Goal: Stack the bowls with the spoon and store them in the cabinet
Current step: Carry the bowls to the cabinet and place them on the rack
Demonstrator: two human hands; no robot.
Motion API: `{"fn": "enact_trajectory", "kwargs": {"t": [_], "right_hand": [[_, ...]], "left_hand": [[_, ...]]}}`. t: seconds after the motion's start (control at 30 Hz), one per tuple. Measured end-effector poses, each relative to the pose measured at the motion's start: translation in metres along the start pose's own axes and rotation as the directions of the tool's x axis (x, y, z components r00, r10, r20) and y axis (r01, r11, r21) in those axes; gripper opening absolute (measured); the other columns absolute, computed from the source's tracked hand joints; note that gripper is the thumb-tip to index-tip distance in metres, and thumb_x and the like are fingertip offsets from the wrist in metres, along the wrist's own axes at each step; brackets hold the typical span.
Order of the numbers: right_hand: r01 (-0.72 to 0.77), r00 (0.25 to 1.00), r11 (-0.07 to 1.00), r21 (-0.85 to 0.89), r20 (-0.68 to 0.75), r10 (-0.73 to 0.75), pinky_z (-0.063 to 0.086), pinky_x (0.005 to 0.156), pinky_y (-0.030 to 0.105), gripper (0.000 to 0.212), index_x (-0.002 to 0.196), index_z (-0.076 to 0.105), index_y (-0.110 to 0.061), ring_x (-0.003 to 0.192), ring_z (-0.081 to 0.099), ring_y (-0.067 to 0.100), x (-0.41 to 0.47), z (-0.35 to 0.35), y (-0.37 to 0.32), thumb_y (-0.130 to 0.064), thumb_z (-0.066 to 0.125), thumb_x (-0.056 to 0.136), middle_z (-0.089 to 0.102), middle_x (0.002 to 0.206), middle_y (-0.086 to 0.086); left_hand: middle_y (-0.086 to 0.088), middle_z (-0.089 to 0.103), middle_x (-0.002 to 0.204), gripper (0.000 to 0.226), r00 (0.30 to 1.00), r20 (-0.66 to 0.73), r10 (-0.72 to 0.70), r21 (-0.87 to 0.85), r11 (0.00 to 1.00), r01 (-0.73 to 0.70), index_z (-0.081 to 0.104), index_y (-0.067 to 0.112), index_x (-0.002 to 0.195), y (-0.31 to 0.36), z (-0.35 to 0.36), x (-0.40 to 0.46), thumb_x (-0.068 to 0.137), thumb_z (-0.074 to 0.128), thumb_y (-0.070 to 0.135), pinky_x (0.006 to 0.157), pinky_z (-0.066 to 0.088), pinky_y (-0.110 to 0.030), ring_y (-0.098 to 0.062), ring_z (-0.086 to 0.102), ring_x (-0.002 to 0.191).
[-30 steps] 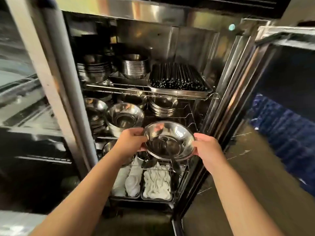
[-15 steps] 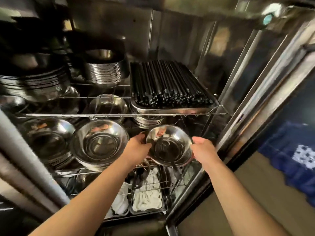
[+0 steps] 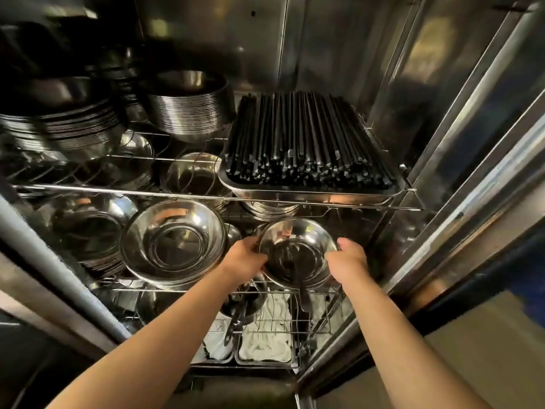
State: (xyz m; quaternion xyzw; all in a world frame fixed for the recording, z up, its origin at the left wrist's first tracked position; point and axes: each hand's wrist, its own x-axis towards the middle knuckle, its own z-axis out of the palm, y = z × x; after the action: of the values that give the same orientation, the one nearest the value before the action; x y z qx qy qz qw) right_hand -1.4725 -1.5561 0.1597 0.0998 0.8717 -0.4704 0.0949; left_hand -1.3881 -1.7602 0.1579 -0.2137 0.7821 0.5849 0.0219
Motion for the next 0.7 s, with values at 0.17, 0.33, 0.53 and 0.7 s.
{"fn": "enact_trajectory", "kwargs": {"t": [0.17,0.33,0.53,0.7], "right_hand": [[-0.002,1.000,0.999,-0.041,-0.024,0.001,0.045,0.099,0.035,0.065,0.151,0.041,-0.019,0.132,0.049,0.029,0.006,0.002,0.003,-0.007,0.059,0.089,0.043,0.153,0.004],[-0.003,0.999,0.994,-0.105,-0.035,-0.001,0.051,0.095,0.038,0.067,0.152,0.039,-0.019,0.130,0.051,0.030,0.009,0.007,0.005,-0.008,0.061,0.090,0.042,0.153,0.005],[0.113,0.989,0.957,-0.269,-0.058,-0.133,0.049,0.100,0.047,0.070,0.152,0.037,-0.019,0.134,0.041,0.031,-0.001,0.007,-0.002,-0.015,0.067,0.089,0.043,0.149,0.009],[0.372,0.897,0.795,-0.479,-0.034,-0.440,0.042,0.100,0.043,0.051,0.139,0.054,-0.020,0.127,0.041,0.031,-0.024,0.018,-0.011,-0.019,0.068,0.090,0.054,0.136,0.008]], "left_hand": [[0.002,0.071,0.093,0.040,0.999,0.040,-0.004,-0.010,1.000,0.004,0.059,0.039,0.087,-0.009,0.008,0.010,0.085,0.064,-0.001,0.083,0.061,-0.044,-0.027,0.073,0.092],[0.010,0.067,0.101,0.042,0.998,0.057,0.035,-0.080,0.996,-0.030,0.060,0.024,0.124,-0.019,0.005,0.017,0.088,0.067,0.004,0.078,0.061,-0.030,-0.009,0.070,0.086],[0.010,0.055,0.137,0.066,0.989,0.114,0.094,0.097,0.990,-0.106,0.040,0.025,0.149,-0.028,-0.006,0.004,0.090,0.069,0.029,0.095,0.053,-0.034,0.001,0.068,0.098],[-0.003,0.057,0.139,0.063,0.969,0.027,0.247,0.445,0.864,-0.233,0.041,0.023,0.148,-0.051,-0.017,-0.026,0.091,0.065,0.039,0.098,0.053,-0.034,-0.013,0.063,0.113]]}}
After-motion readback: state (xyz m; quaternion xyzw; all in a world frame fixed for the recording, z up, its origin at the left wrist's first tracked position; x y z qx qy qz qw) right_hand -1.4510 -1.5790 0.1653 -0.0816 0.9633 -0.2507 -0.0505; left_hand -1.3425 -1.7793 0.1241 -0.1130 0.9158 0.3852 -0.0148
